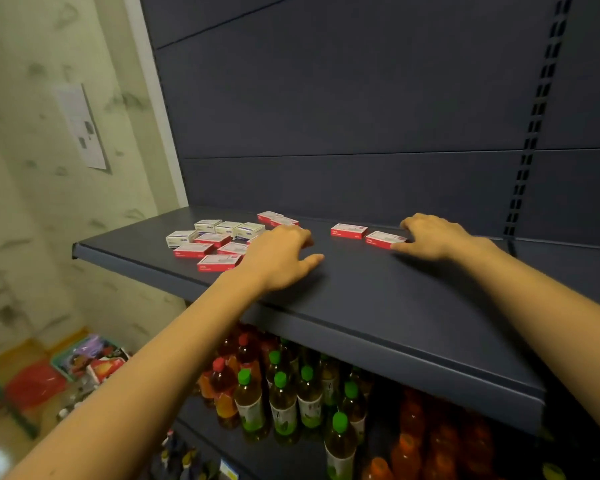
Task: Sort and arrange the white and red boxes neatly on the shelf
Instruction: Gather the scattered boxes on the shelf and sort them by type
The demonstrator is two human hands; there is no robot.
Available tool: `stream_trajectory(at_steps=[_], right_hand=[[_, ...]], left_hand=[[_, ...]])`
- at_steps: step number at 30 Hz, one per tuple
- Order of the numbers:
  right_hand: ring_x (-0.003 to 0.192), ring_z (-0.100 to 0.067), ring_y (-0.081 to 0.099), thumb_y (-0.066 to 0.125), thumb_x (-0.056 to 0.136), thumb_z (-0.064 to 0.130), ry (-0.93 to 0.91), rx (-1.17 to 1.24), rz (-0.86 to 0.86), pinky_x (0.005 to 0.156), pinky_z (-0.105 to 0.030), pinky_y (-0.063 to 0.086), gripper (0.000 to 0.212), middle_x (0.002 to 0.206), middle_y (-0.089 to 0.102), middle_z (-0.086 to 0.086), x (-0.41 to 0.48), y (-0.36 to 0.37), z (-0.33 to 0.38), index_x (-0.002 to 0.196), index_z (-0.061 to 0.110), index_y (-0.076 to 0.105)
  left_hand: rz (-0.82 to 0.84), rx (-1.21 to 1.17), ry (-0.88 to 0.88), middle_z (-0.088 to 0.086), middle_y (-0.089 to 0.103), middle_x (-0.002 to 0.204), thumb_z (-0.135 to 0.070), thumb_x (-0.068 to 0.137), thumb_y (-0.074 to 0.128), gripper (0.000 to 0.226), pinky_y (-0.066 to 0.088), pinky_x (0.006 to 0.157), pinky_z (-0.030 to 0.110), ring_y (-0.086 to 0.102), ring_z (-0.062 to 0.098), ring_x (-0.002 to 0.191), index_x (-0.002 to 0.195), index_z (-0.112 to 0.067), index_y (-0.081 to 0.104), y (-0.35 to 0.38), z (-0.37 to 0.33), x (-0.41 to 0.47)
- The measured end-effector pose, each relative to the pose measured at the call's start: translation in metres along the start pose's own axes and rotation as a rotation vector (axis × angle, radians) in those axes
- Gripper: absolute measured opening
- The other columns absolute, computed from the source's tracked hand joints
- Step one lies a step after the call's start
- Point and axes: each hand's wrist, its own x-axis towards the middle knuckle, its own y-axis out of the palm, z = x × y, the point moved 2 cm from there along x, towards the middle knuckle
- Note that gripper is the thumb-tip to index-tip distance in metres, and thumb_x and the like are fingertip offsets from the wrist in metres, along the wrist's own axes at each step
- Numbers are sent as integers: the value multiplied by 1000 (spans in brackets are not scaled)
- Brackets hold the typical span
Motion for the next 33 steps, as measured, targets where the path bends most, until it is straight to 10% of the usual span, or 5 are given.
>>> stream_trajectory(at_steps=[33], right_hand=[[111,-15,44,43,89,54,322,-145,-157,75,-28,41,49,125,46,2,-55,-19,29,125,22,43]], left_hand=[[320,-178,556,10,57,120,-28,86,61,37,43,89,33,54,25,105,117,-8,54,76,33,200]])
